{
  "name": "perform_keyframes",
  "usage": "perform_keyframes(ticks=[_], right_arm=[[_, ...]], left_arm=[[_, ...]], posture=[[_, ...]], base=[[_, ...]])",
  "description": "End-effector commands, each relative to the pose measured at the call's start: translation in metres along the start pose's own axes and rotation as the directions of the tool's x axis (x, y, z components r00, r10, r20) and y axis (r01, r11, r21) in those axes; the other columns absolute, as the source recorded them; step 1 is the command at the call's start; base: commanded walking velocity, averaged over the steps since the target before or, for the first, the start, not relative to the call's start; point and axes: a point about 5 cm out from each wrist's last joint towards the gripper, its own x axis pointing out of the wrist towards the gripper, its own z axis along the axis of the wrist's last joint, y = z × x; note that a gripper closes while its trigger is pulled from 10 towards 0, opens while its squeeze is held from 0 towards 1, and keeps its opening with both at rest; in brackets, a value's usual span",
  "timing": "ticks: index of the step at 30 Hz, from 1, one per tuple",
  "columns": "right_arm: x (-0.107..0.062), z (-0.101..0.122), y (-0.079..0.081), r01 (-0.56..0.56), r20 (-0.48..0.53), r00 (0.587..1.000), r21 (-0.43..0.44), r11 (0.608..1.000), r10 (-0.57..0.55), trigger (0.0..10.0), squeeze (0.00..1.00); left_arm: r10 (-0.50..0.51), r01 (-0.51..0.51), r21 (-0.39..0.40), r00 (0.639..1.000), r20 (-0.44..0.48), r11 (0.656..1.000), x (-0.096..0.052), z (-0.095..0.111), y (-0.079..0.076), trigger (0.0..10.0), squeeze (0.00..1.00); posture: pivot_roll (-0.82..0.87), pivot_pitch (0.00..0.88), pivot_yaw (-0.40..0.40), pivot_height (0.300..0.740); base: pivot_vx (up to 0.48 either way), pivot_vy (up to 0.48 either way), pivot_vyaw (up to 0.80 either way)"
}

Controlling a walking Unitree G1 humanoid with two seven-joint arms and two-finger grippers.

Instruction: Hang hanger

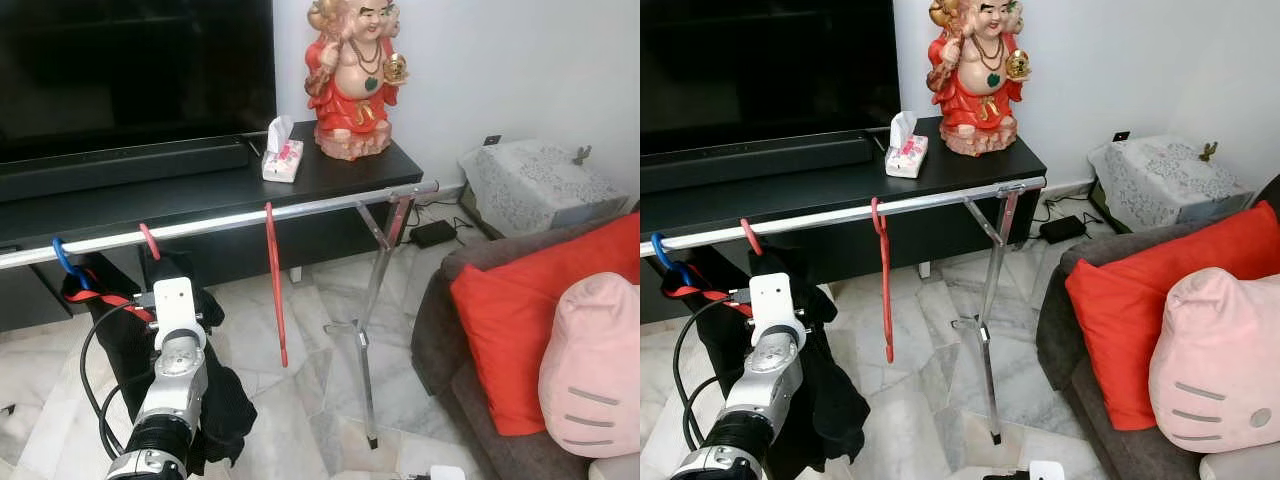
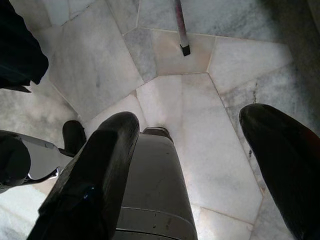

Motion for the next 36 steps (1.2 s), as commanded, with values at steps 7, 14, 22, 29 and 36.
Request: perform_keyframes(ticks=[7,14,22,29,36], right_arm=[[-0.002,-0.009,-0.003,0.007,-0.042,0.999,0.014,1.000,-0.006,10.0,0.00],[-0.002,-0.009,-0.004,0.007,-0.044,0.999,0.015,1.000,-0.007,10.0,0.00],[-0.002,-0.008,-0.004,0.007,-0.044,0.999,0.014,1.000,-0.006,10.0,0.00],[-0.002,-0.009,-0.005,0.005,-0.048,0.999,0.012,1.000,-0.004,10.0,0.00],[-0.002,-0.009,-0.007,0.004,-0.053,0.999,0.008,1.000,-0.003,10.0,0.00]], left_arm=[[0.001,-0.002,0.012,1.000,0.015,1.000,0.003,0.006,-0.002,0.0,0.00],[0.006,-0.007,0.009,1.000,0.025,1.000,0.004,0.008,-0.001,0.0,0.00],[0.006,-0.006,0.011,1.000,0.030,1.000,0.003,0.009,-0.002,0.0,0.00],[-0.033,0.028,0.076,0.997,0.071,0.997,-0.004,0.010,-0.002,0.0,0.00],[-0.102,0.082,0.222,0.992,0.080,0.972,-0.027,-0.007,0.005,0.0,0.00]], posture=[[-0.10,0.000,-0.063,0.740],[-0.09,0.000,-0.066,0.740],[-0.10,0.000,-0.067,0.740],[-0.09,0.000,-0.063,0.740],[-0.09,0.000,-0.061,0.740]], base=[[0.000,0.000,0.00],[0.000,0.000,0.00],[0.000,0.000,0.00],[0.000,0.000,0.00],[0.000,0.000,0.00]])
